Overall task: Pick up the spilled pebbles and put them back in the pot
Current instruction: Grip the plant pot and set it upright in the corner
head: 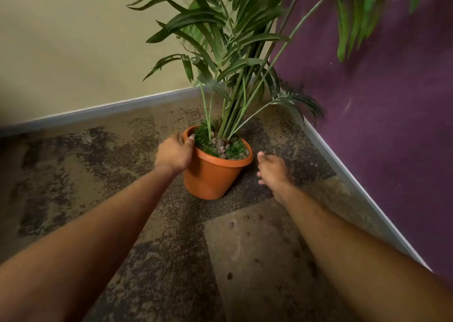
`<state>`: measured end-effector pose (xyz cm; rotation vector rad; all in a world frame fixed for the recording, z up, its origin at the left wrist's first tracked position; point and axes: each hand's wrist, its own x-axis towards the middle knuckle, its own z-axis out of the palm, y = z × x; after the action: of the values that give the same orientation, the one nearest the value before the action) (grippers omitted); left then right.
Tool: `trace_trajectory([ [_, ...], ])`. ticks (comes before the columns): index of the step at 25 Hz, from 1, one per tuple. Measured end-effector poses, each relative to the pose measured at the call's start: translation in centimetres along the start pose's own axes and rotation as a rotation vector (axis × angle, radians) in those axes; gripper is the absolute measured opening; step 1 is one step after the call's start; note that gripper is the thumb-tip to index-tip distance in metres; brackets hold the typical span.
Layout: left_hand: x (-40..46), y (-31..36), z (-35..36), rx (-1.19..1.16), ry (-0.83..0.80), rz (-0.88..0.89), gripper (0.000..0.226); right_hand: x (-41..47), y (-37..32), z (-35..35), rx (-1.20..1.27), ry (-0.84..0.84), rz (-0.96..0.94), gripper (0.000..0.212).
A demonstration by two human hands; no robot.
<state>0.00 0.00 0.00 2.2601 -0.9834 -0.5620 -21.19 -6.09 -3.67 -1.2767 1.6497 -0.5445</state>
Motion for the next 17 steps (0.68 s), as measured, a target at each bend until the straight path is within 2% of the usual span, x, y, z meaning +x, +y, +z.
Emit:
trace_trajectory([
  [3, 1.8, -0.2, 0.4, -0.219, -0.062, -0.214, 0.036, 1.3, -0.1, 0.9, 0.377, -0.147, 0.207, 0.028],
  [8, 4.3, -0.5, 0.2, -0.37, -0.181, -0.315, 0.025, 2.5, -0.6, 2.1, 0.634, -0.286, 0.291, 0.02],
  [11, 5.1, -0.8, 0.0, -0.428, -0.232, -0.347, 0.023, 2.8, -0.4, 3.2, 0.779, -0.277, 0.281, 0.016],
  [14, 5.2, -1.5, 0.3, -0.452, -0.19, -0.352, 0.021, 3.0, 0.3, 4.0, 0.873, -0.264, 0.218, 0.021],
  [17, 4.9, -2.0, 0.2, -0.481, -0.144, -0.354, 0.022, 3.2, 0.9, 4.4, 0.856, -0.286, 0.174, 0.022],
])
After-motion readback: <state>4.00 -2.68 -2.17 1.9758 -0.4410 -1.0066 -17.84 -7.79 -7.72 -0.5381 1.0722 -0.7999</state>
